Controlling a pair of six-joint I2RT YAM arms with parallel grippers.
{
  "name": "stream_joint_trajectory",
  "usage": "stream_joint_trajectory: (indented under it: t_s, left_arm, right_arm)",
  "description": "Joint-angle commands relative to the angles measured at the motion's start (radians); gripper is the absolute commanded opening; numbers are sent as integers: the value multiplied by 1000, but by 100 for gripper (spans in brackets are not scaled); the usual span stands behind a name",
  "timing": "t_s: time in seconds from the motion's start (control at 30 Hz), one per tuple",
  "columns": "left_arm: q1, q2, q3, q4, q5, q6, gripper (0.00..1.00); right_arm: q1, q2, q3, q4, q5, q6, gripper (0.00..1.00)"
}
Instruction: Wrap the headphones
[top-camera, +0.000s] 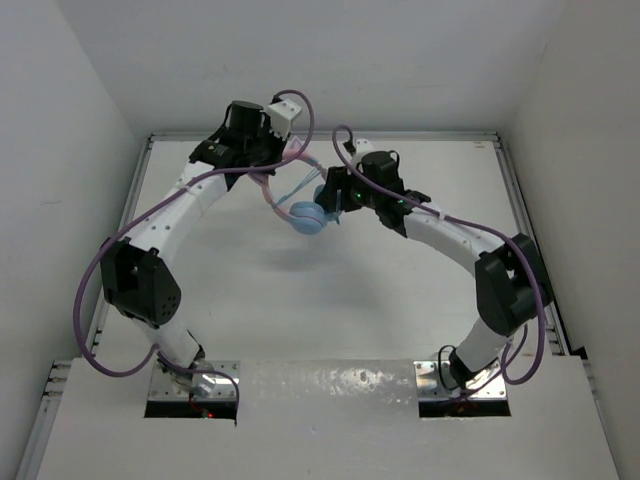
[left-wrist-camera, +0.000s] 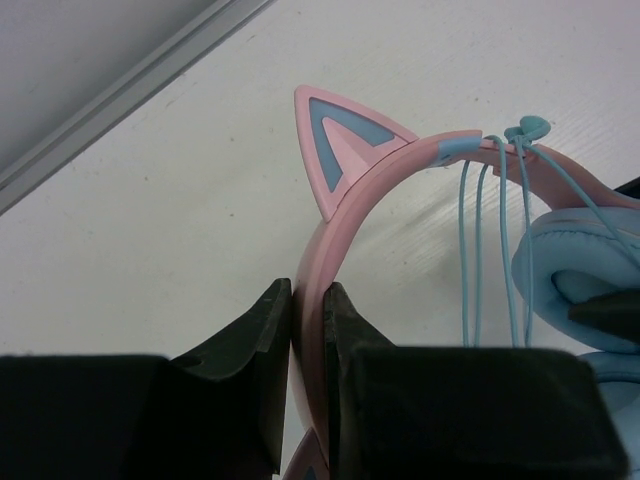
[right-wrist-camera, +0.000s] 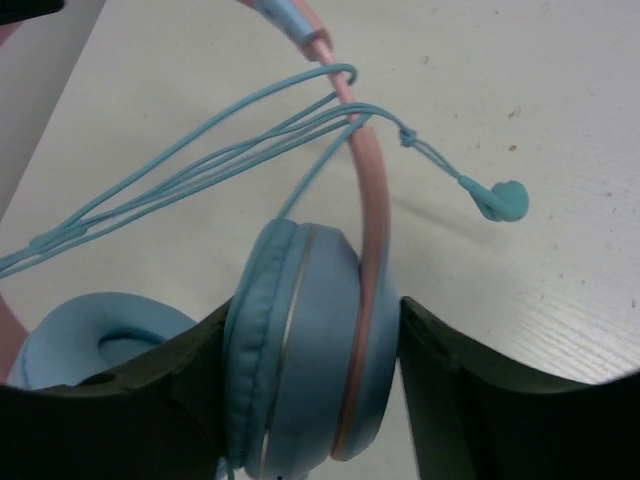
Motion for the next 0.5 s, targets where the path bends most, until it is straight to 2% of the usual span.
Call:
stream_joint_trajectory:
  t_s: [0.0, 0.03, 0.07, 0.2, 0.37, 0.4, 0.47]
  left_arm:
    - [3, -32, 15, 88, 32, -74, 0]
    - [4, -32, 16, 90, 35, -79, 0]
    - [4, -31, 16, 92, 38, -82, 0]
    - [4, -31, 5, 92, 35, -117, 0]
    - [4, -34, -11, 87, 54, -143, 0]
    - [6, -34, -16, 84, 55, -151, 10]
    - [6, -34, -22, 82, 55, -156, 21]
  right_arm:
    - [6, 18, 33, 53, 4, 16, 55]
    - [4, 20, 30, 56, 2, 13, 48]
    - [6, 17, 29, 57, 1, 1, 32]
    - [6, 3, 38, 33, 8, -36, 0]
    - [6, -22, 88, -44, 65, -168, 0]
    - [6, -26, 98, -53, 66, -193, 0]
    - [3, -32, 117, -79, 73, -240, 0]
